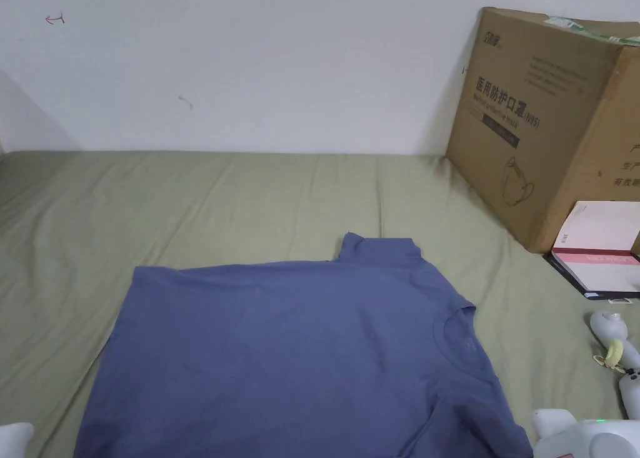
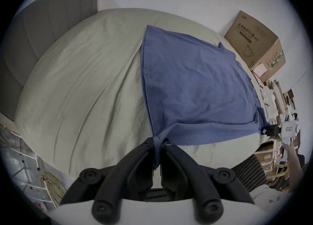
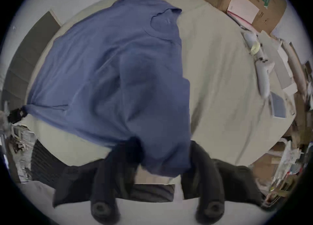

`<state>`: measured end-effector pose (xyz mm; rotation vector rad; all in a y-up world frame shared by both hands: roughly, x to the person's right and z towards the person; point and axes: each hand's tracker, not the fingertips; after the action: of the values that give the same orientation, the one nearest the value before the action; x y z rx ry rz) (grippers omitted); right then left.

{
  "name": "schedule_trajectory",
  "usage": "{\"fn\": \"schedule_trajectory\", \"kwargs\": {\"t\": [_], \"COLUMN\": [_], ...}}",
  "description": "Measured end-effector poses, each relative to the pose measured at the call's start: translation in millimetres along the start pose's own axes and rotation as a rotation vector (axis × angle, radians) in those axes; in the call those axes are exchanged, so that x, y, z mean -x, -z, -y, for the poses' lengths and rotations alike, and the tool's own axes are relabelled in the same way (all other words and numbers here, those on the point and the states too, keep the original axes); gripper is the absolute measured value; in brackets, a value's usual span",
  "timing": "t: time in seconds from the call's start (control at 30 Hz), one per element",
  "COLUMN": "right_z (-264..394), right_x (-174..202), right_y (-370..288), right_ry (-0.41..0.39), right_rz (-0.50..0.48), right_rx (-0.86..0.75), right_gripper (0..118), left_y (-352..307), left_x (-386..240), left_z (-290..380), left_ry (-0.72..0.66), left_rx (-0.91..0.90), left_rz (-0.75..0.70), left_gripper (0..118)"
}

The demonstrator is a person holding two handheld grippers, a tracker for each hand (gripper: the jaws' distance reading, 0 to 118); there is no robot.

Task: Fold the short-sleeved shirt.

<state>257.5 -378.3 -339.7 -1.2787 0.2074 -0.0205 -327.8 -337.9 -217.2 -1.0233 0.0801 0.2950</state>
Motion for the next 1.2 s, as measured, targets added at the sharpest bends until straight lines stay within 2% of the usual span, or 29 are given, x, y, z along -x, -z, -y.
{"fn": "schedule_trajectory", "kwargs": {"t": [0.07, 0.1, 0.13, 0.17, 0.2, 0.37, 0.5, 0.8, 0.97, 1.07, 1.2], "right_z": [4, 4, 5, 7, 9, 20, 34, 51, 12, -32, -95], "right_x": [2, 2, 0, 1, 1, -5, -11, -6, 3, 1, -2], "right_y": [-13, -16, -20, -24, -28, -45, -62, -87, -103, -94, -64], "right_ry": [-0.023, -0.054, -0.057, -0.046, -0.045, -0.049, 0.015, 0.006, 0.030, 0.108, 0.184], "right_rz": [0.027, 0.032, -0.045, -0.059, -0.035, -0.043, -0.090, -0.114, -0.156, -0.210, -0.217], "right_rx": [-0.037, -0.049, -0.062, -0.075, -0.074, -0.126, -0.167, -0.140, -0.181, -0.236, -0.260], "right_gripper": [11, 8, 7, 7, 7, 6, 6, 6, 6, 6, 6], "left_y": [-3, -4, -3, -4, -5, -15, -30, -53, -46, -17, 26], "left_x": [-1, -2, 3, 4, 4, 5, 6, 19, 22, 23, 28], "left_z": [1, 2, 1, 0, 0, 5, 15, 17, -20, -54, -101], "left_ry": [-0.004, -0.001, 0.004, 0.009, 0.014, 0.012, 0.017, -0.054, -0.121, -0.173, -0.256], "left_rx": [-0.004, -0.005, -0.008, -0.011, -0.015, -0.027, -0.030, -0.029, -0.047, -0.072, -0.078], "left_rz": [0.004, 0.010, 0.009, 0.007, 0.007, 0.025, 0.048, 0.081, 0.135, 0.139, 0.156], "left_gripper": [6, 6, 6, 6, 6, 6, 6, 6, 6, 6, 6]}}
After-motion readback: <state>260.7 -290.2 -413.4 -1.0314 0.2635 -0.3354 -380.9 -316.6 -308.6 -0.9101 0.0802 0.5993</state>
